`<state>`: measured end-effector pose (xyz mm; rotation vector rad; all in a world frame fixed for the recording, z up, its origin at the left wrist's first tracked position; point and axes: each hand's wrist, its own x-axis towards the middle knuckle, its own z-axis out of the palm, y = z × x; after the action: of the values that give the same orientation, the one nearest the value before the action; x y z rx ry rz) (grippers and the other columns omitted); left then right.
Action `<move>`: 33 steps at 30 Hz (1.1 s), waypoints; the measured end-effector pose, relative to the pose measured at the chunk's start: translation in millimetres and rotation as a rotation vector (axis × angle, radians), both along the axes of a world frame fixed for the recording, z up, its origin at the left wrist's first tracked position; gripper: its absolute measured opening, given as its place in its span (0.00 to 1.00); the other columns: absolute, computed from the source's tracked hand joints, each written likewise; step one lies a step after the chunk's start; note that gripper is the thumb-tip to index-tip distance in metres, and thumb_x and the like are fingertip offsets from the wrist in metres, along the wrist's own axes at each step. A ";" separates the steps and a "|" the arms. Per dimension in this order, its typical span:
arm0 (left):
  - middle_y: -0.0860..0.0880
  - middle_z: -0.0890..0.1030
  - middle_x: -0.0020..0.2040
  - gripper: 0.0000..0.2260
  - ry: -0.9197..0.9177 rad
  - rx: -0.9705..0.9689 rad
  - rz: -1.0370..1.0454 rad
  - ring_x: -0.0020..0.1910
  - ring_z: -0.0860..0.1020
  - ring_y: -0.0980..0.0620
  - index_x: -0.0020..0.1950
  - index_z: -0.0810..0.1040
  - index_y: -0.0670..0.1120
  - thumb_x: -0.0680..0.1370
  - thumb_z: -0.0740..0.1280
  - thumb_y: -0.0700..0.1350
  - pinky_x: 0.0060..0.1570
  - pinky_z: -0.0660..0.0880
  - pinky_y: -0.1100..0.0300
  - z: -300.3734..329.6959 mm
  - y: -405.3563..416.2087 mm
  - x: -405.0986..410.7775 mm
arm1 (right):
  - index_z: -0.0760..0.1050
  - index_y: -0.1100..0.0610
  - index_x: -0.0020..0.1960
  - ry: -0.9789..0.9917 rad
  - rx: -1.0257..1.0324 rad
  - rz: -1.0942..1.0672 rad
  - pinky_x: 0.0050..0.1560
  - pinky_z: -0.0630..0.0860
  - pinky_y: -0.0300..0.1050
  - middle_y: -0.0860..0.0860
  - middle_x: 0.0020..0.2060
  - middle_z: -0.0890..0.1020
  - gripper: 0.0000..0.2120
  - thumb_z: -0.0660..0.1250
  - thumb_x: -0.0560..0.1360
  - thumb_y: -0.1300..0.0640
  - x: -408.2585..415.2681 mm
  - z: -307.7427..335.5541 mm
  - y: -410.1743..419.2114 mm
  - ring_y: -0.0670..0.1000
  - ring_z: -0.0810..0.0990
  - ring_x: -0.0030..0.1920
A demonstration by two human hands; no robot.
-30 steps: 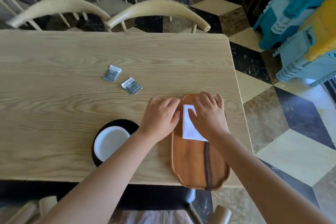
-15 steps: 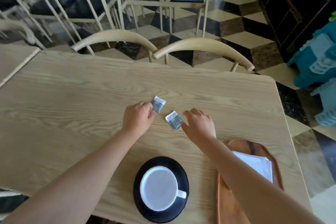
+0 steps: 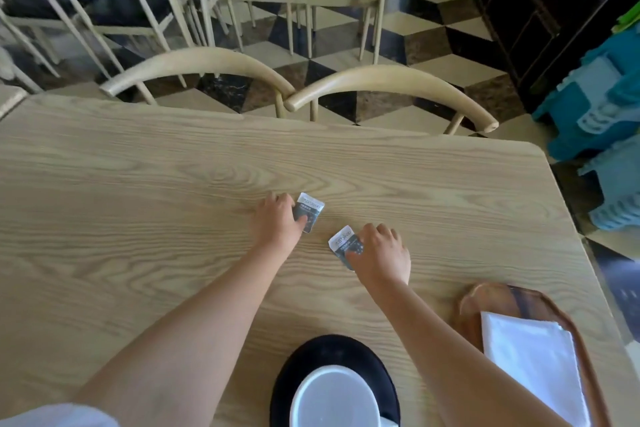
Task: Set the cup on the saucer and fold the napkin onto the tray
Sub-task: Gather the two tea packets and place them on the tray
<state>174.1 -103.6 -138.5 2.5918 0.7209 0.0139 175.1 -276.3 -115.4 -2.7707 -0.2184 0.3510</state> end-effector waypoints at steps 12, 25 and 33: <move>0.42 0.81 0.50 0.08 0.104 -0.276 0.077 0.50 0.78 0.42 0.48 0.76 0.40 0.70 0.67 0.40 0.41 0.68 0.58 7.0 -6.1 -4.1 | 0.75 0.56 0.45 0.404 0.775 -0.537 0.35 0.71 0.40 0.53 0.41 0.82 0.06 0.66 0.70 0.64 -16.0 16.0 -4.5 0.49 0.78 0.37; 0.51 0.83 0.36 0.10 -0.117 -1.103 0.150 0.34 0.81 0.55 0.43 0.78 0.47 0.78 0.59 0.49 0.33 0.74 0.61 63.1 -26.8 -62.6 | 0.79 0.55 0.39 0.198 0.865 -0.424 0.26 0.68 0.27 0.45 0.30 0.78 0.02 0.69 0.71 0.59 -31.4 51.1 19.1 0.42 0.74 0.30; 0.45 0.84 0.40 0.09 -0.193 -0.846 -0.061 0.37 0.79 0.54 0.44 0.79 0.51 0.76 0.63 0.38 0.39 0.76 0.57 84.8 -38.9 -88.4 | 0.75 0.46 0.54 0.049 0.706 -0.224 0.36 0.69 0.27 0.38 0.39 0.78 0.13 0.68 0.71 0.57 -51.4 60.8 8.5 0.35 0.77 0.35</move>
<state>85.7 -142.5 -53.8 1.7693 0.4388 -0.0485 123.8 -267.8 -54.6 -2.0601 -0.0083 0.2244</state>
